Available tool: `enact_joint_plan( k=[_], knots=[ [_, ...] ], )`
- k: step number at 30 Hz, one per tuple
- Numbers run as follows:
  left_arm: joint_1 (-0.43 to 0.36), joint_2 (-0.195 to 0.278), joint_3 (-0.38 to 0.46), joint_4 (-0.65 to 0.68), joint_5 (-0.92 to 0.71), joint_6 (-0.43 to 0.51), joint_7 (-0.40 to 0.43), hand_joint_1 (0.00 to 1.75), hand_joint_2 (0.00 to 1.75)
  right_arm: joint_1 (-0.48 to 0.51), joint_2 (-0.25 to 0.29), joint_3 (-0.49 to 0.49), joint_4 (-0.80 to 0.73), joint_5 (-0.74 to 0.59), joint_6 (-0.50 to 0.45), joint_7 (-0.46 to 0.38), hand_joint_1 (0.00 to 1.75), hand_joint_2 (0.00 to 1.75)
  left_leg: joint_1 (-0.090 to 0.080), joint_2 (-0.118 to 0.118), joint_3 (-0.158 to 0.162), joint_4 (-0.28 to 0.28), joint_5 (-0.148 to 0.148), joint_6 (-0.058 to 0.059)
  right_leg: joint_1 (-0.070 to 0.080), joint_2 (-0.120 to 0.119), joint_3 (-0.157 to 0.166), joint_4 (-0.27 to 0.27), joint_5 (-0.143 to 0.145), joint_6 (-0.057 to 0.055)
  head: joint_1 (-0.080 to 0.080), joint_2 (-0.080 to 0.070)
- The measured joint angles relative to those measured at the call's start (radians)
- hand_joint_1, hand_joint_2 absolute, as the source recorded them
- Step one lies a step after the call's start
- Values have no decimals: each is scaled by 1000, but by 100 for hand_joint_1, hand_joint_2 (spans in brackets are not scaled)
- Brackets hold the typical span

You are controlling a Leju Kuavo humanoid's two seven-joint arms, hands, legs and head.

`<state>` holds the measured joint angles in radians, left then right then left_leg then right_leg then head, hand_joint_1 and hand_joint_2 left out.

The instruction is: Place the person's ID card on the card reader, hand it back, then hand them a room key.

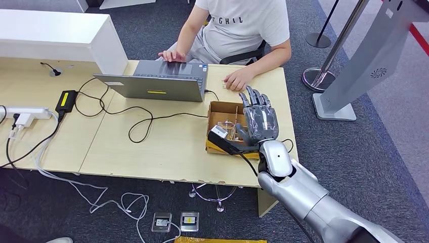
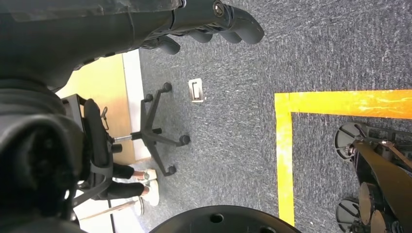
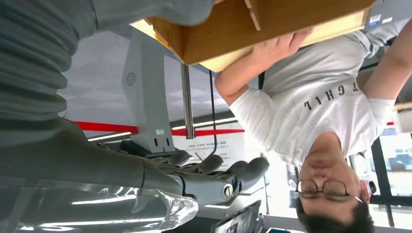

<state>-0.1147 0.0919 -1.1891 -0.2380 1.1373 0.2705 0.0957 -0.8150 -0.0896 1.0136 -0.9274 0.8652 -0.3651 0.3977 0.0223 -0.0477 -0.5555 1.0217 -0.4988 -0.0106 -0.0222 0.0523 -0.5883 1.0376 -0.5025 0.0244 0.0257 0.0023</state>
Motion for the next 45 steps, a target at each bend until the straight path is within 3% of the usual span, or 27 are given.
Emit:
enact_joint_plan(
  k=[27, 45],
  knots=[
    [0, 0, -3, 0, -2, 1, 0, 0, 0, 31, -2, 16, -1, -42, 127, 6, 0, 175, 0, 0, 0, 0, 0, 0, 0, 0, 0, 0, 0, 0, 0, 0],
    [0, 0, -4, 0, -7, 3, 0, 0, 0, 40, -2, 40, 30, -43, 133, 9, 0, 175, 0, 0, 0, 0, 0, 0, 0, 0, 0, 0, 0, 0, 0, 0]
  ],
)
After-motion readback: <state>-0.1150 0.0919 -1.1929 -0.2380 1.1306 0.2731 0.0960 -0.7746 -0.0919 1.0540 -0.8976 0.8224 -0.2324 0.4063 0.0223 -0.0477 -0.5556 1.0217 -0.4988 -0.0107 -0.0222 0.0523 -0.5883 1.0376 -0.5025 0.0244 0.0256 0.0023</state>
